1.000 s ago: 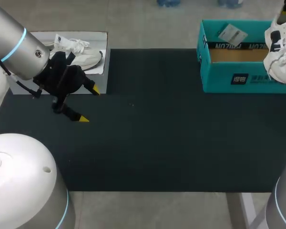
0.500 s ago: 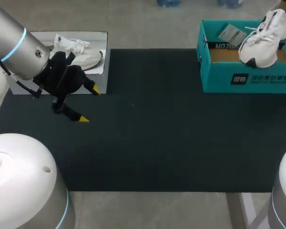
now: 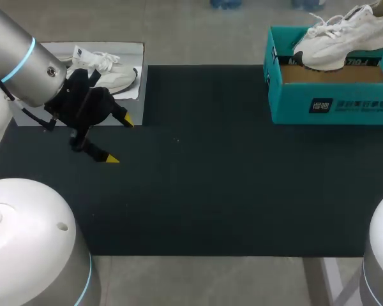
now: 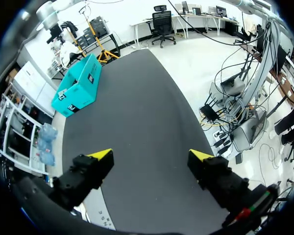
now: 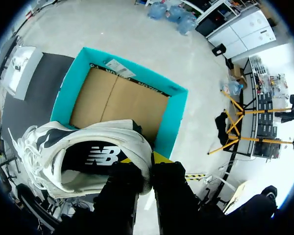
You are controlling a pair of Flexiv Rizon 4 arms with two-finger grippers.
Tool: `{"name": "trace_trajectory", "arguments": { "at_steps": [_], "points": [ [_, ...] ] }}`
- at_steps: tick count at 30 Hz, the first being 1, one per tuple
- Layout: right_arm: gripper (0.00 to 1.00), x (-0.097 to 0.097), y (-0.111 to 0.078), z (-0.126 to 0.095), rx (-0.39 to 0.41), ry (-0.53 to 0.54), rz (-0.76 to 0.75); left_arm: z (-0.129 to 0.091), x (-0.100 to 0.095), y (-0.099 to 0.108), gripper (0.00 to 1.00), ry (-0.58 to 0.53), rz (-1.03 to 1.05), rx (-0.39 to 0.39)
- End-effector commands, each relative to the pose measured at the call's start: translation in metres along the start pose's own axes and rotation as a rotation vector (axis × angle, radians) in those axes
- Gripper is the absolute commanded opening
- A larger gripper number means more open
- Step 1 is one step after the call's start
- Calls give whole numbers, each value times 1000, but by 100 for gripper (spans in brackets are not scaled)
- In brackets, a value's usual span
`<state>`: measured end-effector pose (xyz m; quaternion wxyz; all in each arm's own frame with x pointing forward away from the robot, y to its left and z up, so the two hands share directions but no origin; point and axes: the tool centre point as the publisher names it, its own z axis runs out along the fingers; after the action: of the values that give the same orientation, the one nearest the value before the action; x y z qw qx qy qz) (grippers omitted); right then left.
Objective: Take the shoe out of the shoebox, open the shoe tongue, remove and reinsert the insole, then place the shoe into the shoebox
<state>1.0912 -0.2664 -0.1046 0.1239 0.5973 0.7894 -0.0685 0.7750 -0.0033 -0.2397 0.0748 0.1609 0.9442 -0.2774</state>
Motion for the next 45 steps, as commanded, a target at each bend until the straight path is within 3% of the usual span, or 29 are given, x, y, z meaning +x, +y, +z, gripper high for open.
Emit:
{"name": "trace_trajectory", "arguments": {
  "at_steps": [1, 7, 15, 23, 28, 30, 43, 45],
  "points": [
    [0, -2, 7, -3, 41, 3, 10, 0, 0, 0, 100, 0, 0, -3],
    [0, -2, 7, -3, 41, 3, 10, 0, 0, 0, 100, 0, 0, -3],
    [0, -2, -9, 14, 210, -97, 291, 0, 0, 0, 100, 0, 0, -3],
    [0, -4, -22, 26, 277, -164, 474, 0, 0, 0, 100, 0, 0, -3],
    [0, -13, -24, 41, 256, -124, 496, 0, 0, 0, 100, 0, 0, -3],
    [0, -11, -25, 39, 207, -145, 525, 0, 0, 0, 100, 0, 0, -3],
    [0, -11, -23, 41, 206, -150, 502, 0, 0, 0, 100, 0, 0, -3],
    [0, -11, -19, 43, 168, -125, 457, 0, 0, 0, 100, 0, 0, -3]
  ]
}}
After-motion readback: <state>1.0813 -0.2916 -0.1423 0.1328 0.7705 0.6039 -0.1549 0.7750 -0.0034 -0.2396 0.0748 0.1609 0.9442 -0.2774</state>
